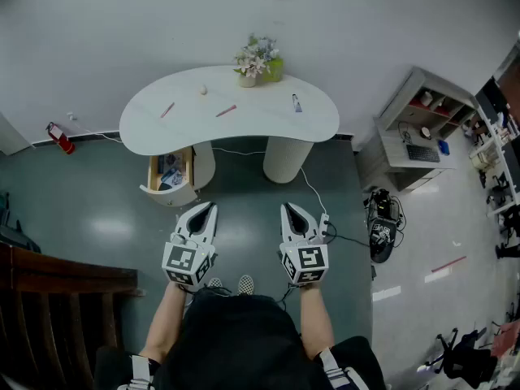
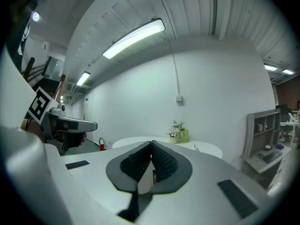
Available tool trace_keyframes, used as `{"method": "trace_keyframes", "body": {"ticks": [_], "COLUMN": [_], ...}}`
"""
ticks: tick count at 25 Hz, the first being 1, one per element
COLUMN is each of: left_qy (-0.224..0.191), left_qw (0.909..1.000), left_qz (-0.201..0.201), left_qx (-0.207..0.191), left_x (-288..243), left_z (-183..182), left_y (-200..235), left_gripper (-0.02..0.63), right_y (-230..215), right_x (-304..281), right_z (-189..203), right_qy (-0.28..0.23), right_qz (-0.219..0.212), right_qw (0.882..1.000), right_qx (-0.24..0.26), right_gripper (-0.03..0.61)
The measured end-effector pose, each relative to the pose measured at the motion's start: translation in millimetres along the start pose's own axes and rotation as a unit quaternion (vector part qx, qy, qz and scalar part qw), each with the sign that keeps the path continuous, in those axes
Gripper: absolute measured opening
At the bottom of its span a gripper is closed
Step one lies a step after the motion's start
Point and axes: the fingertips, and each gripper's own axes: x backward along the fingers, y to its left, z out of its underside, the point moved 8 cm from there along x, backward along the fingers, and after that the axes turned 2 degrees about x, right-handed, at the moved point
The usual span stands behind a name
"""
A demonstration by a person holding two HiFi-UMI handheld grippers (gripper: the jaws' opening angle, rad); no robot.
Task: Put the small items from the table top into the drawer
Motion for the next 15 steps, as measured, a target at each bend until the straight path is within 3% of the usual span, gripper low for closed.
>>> {"method": "trace_keyframes", "body": {"ticks": [15], "left_qy": [0.001], "left_qw": [0.9999], "left_qz": [0.012], "left_qx": [0.001], "left_x": [-27.8], "left_z": [-1.4], "left_y": [-9.2], "left_gripper": [0.02], "right_y": [-23.3], "right_x": [-5.8], "right_z": [5.6], "right_qy": [-0.002], "right_qz": [0.009], "right_qw": [1.0], "right_qx": [-0.013], "right_gripper": [0.031]}}
